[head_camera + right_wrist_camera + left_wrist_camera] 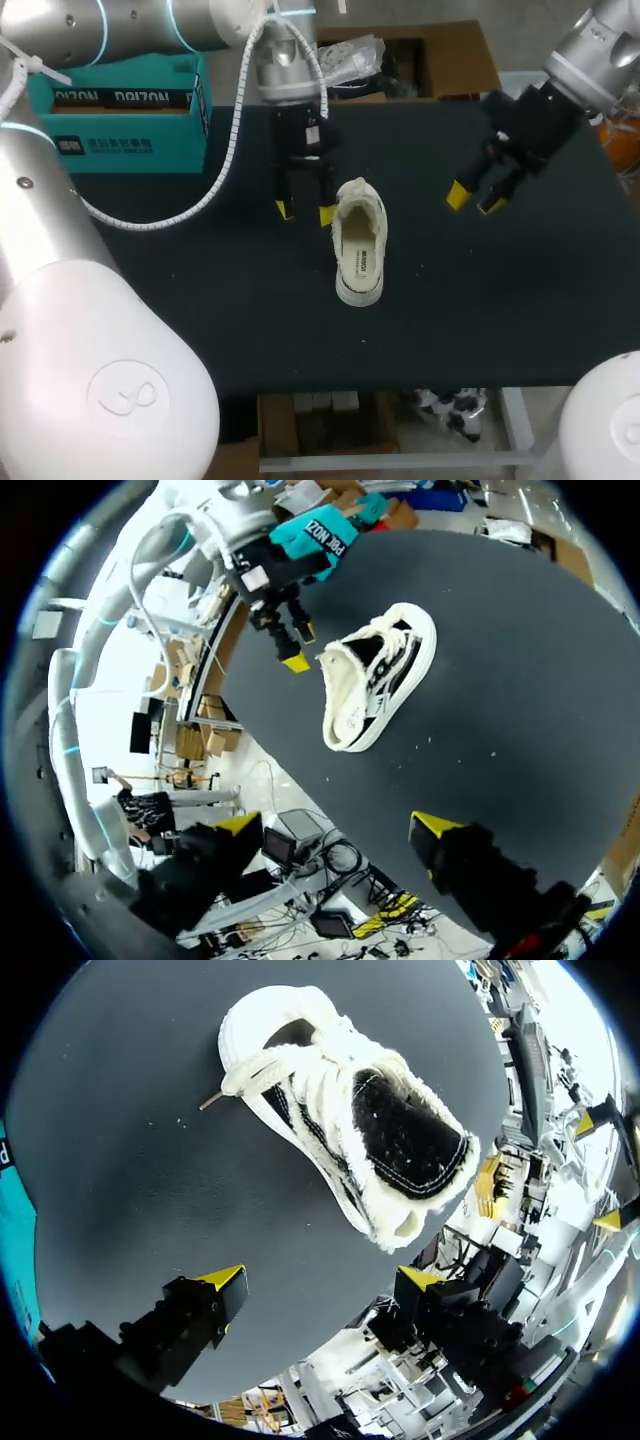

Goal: Open the shoe tongue, take the insole out of the shoe, put the insole back into the shoe, and pack the shoe into the shoebox

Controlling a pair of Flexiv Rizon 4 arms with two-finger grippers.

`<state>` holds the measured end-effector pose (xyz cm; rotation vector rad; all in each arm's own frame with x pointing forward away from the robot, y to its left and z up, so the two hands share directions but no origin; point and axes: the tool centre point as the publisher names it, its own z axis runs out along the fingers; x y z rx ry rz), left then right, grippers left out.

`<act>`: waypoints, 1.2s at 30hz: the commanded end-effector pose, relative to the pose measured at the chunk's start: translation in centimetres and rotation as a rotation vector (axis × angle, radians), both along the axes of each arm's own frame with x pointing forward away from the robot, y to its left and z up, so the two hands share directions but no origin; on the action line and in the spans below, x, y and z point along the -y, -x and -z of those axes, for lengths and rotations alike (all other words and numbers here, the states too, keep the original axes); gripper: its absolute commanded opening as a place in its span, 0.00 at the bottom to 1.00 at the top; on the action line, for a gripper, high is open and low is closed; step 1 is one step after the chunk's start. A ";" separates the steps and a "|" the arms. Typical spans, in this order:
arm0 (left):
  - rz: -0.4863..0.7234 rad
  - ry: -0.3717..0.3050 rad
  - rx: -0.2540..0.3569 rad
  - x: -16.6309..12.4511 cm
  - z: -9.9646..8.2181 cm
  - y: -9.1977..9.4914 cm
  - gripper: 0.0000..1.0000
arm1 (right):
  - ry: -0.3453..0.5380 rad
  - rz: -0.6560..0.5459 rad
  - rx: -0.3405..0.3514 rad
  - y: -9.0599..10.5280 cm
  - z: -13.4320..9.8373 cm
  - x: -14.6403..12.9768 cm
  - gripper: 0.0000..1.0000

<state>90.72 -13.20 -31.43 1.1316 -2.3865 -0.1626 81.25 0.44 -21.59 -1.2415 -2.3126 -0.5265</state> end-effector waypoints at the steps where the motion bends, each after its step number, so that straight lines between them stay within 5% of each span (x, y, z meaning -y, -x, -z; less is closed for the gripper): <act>1: -0.109 -0.031 0.080 0.8 0.3 1.2 1.00 | 0.160 -0.149 0.155 0.2 -1.1 0.0 1.00; 8: -0.233 -0.066 0.197 2.4 0.3 1.8 1.00 | 0.215 -0.208 0.262 0.8 -1.8 1.4 1.00; 17: -0.294 -0.059 0.340 2.8 0.9 1.8 1.00 | 0.244 -0.260 0.294 0.9 -1.7 2.5 1.00; 23: -0.376 -0.058 0.352 2.5 2.3 0.8 1.00 | 0.269 -0.404 0.337 0.7 -1.7 3.5 1.00; 36: -0.387 -0.076 0.334 2.5 2.5 0.5 1.00 | 0.269 -0.404 0.337 0.7 -1.7 3.5 1.00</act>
